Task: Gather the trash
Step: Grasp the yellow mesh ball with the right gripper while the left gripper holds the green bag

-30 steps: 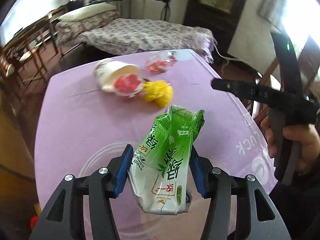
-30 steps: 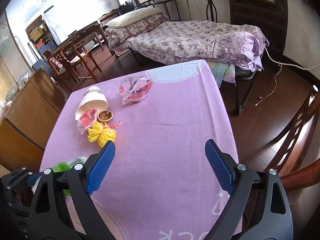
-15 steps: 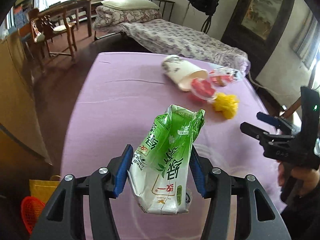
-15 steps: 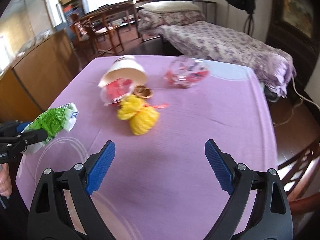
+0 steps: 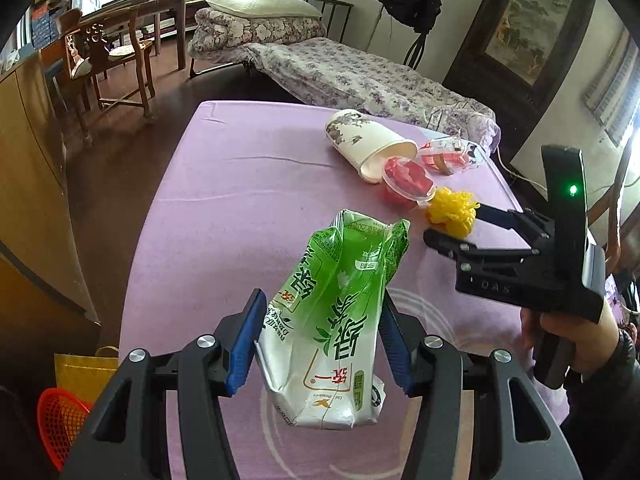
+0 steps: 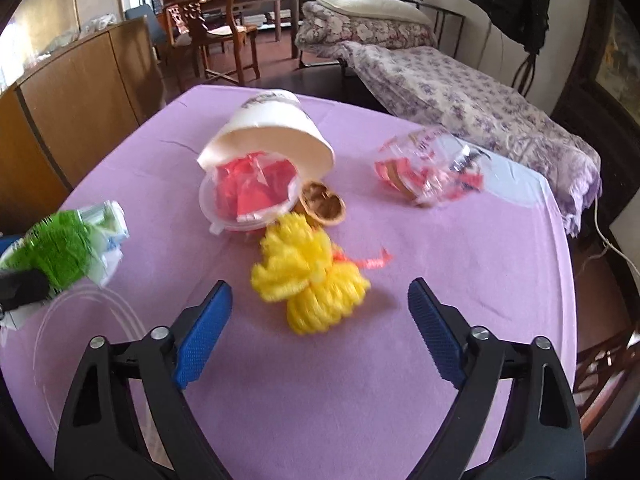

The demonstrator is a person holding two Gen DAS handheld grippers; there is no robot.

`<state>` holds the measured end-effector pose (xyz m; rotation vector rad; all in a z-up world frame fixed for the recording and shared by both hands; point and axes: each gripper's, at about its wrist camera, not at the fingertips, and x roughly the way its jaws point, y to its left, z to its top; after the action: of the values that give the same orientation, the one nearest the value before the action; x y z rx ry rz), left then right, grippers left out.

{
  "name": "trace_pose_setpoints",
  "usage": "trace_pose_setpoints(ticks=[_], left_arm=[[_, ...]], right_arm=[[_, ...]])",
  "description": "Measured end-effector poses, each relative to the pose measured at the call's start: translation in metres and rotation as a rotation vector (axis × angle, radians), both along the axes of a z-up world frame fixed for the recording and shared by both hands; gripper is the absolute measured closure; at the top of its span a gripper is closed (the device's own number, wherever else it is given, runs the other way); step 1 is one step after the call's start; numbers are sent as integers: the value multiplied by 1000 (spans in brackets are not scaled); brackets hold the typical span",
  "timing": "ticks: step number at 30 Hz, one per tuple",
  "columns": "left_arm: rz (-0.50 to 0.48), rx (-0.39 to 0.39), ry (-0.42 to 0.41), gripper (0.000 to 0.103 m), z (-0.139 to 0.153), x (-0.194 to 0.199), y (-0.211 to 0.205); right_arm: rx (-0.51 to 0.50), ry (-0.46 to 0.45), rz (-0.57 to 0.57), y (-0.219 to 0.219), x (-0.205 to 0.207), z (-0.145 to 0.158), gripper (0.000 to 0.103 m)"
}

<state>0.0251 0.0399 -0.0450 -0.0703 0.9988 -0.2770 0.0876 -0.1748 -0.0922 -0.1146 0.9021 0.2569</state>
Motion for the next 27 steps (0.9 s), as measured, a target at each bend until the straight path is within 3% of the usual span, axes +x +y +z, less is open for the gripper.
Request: trace_pose_setpoints(ticks=[7, 19, 27], left_arm=[[-3, 0, 7, 48, -2, 2, -2], [11, -26, 23, 48, -4, 5, 1], [-4, -32, -1, 48, -1, -6, -4]], right_arm=[[87, 38, 20, -10, -1, 7, 67], [107, 31, -21, -5, -41, 27, 69], [171, 84, -130, -22, -104, 20, 69]])
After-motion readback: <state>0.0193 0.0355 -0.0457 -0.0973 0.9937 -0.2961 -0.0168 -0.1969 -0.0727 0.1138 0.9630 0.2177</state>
